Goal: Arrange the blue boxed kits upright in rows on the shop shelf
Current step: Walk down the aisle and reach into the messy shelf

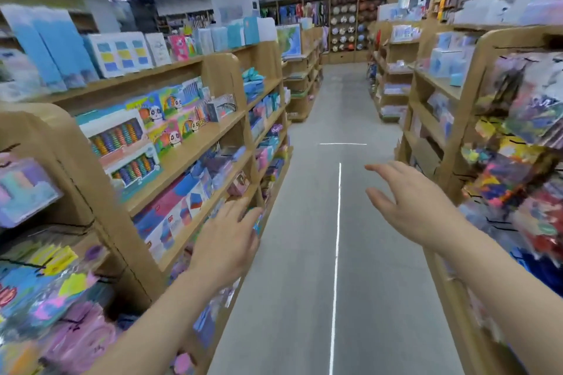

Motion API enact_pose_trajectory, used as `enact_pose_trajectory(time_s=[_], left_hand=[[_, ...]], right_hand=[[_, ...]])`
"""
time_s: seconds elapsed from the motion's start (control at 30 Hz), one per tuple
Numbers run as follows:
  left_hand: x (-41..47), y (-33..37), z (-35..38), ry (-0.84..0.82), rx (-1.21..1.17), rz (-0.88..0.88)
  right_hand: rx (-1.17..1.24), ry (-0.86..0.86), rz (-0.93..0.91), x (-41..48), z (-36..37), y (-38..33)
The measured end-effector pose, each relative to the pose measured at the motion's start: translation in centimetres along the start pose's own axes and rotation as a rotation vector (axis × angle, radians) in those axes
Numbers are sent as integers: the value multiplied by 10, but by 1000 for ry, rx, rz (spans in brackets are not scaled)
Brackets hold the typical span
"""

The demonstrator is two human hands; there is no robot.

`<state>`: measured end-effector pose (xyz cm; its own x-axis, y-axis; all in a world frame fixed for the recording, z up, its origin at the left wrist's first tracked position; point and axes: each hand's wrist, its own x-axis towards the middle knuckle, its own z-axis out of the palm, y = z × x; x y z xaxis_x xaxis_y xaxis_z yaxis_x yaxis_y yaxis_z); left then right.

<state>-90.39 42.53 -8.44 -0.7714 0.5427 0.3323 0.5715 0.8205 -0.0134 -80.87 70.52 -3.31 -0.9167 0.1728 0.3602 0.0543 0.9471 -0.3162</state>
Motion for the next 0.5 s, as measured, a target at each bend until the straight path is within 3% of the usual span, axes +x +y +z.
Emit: enact_pose_trajectory(time_s=[0.33,0.5], left_hand=[[309,-84,60,158,-385,-157],[437,-104,95,145,-470,-197]], right_hand=[[108,-163,74,228,106,76],[198,-198,131,336,152,138]])
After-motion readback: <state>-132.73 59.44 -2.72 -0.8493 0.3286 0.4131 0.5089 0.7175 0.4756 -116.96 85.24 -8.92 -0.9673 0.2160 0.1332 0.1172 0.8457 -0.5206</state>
